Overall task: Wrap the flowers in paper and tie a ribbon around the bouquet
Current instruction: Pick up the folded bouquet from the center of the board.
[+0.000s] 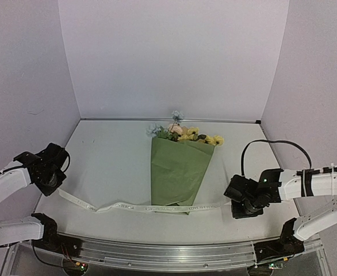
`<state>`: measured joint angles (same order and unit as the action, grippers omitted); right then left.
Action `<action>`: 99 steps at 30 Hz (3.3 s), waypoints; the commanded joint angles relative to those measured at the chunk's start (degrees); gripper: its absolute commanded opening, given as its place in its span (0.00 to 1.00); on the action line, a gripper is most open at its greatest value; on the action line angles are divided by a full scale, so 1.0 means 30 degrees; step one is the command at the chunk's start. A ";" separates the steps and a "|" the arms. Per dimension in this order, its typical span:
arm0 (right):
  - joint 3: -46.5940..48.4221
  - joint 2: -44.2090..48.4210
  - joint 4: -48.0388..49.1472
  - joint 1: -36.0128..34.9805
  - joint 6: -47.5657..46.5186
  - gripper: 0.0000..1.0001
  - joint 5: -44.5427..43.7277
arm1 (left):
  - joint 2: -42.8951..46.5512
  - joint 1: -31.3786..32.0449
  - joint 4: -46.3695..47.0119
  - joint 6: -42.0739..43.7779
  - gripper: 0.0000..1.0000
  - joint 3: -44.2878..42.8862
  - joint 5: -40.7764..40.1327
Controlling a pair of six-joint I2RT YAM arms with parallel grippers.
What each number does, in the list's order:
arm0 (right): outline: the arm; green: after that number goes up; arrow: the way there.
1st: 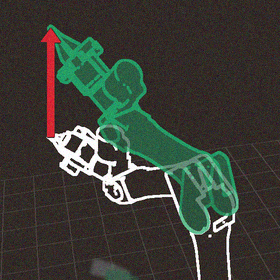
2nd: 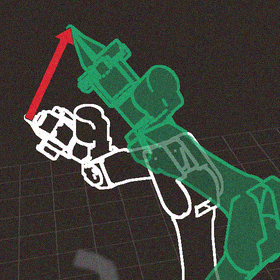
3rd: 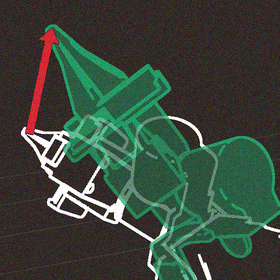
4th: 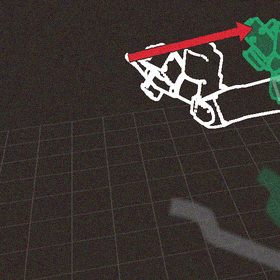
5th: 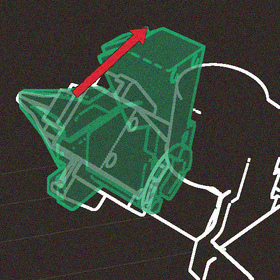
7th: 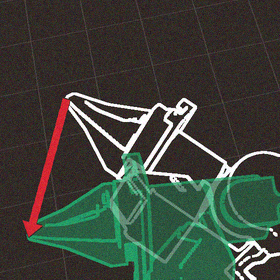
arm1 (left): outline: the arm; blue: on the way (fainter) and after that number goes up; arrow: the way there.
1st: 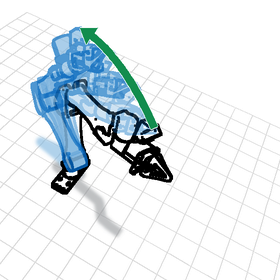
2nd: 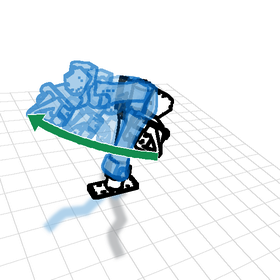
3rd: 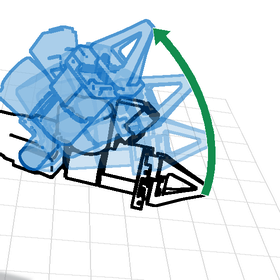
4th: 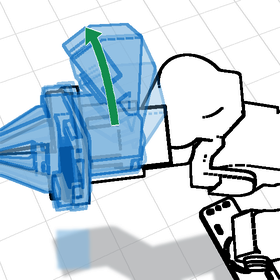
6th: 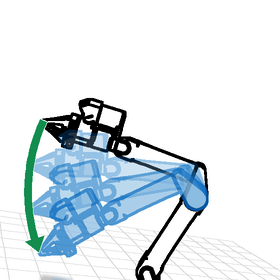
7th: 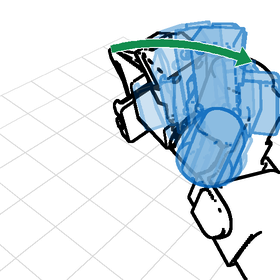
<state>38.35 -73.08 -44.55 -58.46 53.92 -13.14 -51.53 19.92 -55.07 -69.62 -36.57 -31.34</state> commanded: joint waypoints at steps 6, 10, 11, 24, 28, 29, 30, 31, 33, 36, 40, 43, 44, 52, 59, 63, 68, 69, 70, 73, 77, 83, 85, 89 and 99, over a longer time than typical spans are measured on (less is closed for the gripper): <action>-0.0109 0.1343 0.0115 -0.0093 0.0563 0.66 0.0017 | -0.2179 -0.2889 0.3988 0.3935 0.76 -0.0878 0.4542; 0.0159 0.2940 -0.0754 0.0168 0.0617 0.80 -0.0379 | -0.2334 -0.2918 0.4825 0.5396 0.91 -0.2036 0.5021; 0.0167 0.3379 -0.0952 0.0515 0.0621 0.82 -0.0437 | -0.2579 -0.2923 0.4947 0.5898 0.92 -0.2500 0.5198; 0.3546 0.1793 0.2901 0.2872 -0.1009 0.87 0.3329 | -0.8082 -0.0856 0.8401 1.0497 0.92 -0.7301 1.3091; 0.3665 -0.0389 0.6944 0.2928 0.0080 0.87 0.5713 | -0.9750 0.1829 1.1178 0.9059 0.91 -0.6592 1.5626; 0.3523 -0.1030 0.8247 0.2984 0.0434 0.88 0.6266 | -1.0100 0.2313 1.1717 0.8646 0.90 -0.6405 1.6235; 0.3427 -0.1863 0.9301 0.3123 0.0843 0.88 0.6809 | -1.0347 0.2731 1.2337 0.8419 0.89 -0.6217 1.6592; 0.3338 -0.2406 1.0325 0.3309 0.1219 0.88 0.7302 | -1.0526 0.3102 1.2679 0.8303 0.88 -0.6118 1.6881; 0.3104 -0.3805 1.2398 0.3675 0.1902 0.89 0.7992 | -1.0658 0.3676 1.3127 0.8149 0.86 -0.5901 1.7452; 0.2896 -0.5873 1.5323 0.4217 0.3043 0.88 0.9180 | -1.0482 0.4081 1.3403 0.8163 0.83 -0.5424 1.8424; 0.2712 -0.7186 1.6787 0.4379 0.4209 0.84 0.8991 | -0.9763 0.4230 1.3206 0.8516 0.83 -0.4843 1.9023; 0.2333 -0.7737 1.7291 0.4502 0.4677 0.78 0.8588 | -0.9748 0.4525 1.3582 0.8565 0.81 -0.4573 1.9907; 0.2298 -0.8001 1.7426 0.4521 0.4735 0.76 0.8498 | -0.9811 0.4666 1.3668 0.8600 0.81 -0.4531 1.9983; 0.2259 -1.0175 1.8965 0.4828 0.4822 0.62 0.8084 | -0.9980 0.4989 1.4089 0.8993 0.80 -0.4374 2.1353; 0.2444 -1.0138 1.9342 0.4984 0.4964 0.27 0.8188 | -0.9146 0.5880 1.4389 0.9297 0.73 -0.3048 2.2976; 0.3408 -0.9817 1.8387 0.4979 0.5407 0.07 0.8563 | -0.8617 0.7055 1.5514 0.8872 0.64 -0.1706 2.3600; 0.4099 -0.9135 1.7523 0.4985 0.6425 0.00 0.8743 | -0.8400 0.8413 1.6870 0.8325 0.50 -0.0556 2.3950; 0.4217 -0.8968 1.7378 0.5007 0.6600 0.00 0.8745 | -0.8491 0.8676 1.7155 0.8242 0.48 -0.0442 2.3993; 0.4406 -0.8824 1.7126 0.5013 0.6752 0.00 0.8734 | -0.8630 0.8943 1.7564 0.8082 0.46 -0.0275 2.4028; 0.5181 -0.8550 1.6096 0.5043 0.6955 0.00 0.8674 | -0.9525 0.9684 1.8786 0.7578 0.41 0.0054 2.3963; 0.5743 -0.8544 1.5670 0.5042 0.7368 0.00 0.9029 | -1.1075 1.0191 2.0390 0.6617 0.29 0.0455 2.3645; 0.5667 -0.8015 1.5554 0.5043 0.7842 0.00 0.9039 | -1.2174 1.0297 2.0549 0.5420 0.13 0.0817 2.2129; 0.5647 -0.7882 1.5500 0.5043 0.7902 0.00 0.8983 | -1.2354 1.0297 2.0327 0.5088 0.09 0.0975 2.1780; 0.5759 -0.7908 1.5466 0.5043 0.8100 0.00 0.9301 | -1.3055 1.0292 1.9536 0.4505 0.09 0.0773 2.0284; 0.5462 -0.7170 1.5694 0.5048 0.9024 0.00 0.9739 | -1.5097 1.0283 1.8863 0.3178 0.12 -0.0582 1.8710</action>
<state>54.02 -97.94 1.92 -43.64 79.26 15.11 -95.17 50.63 3.18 -57.88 -36.62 28.38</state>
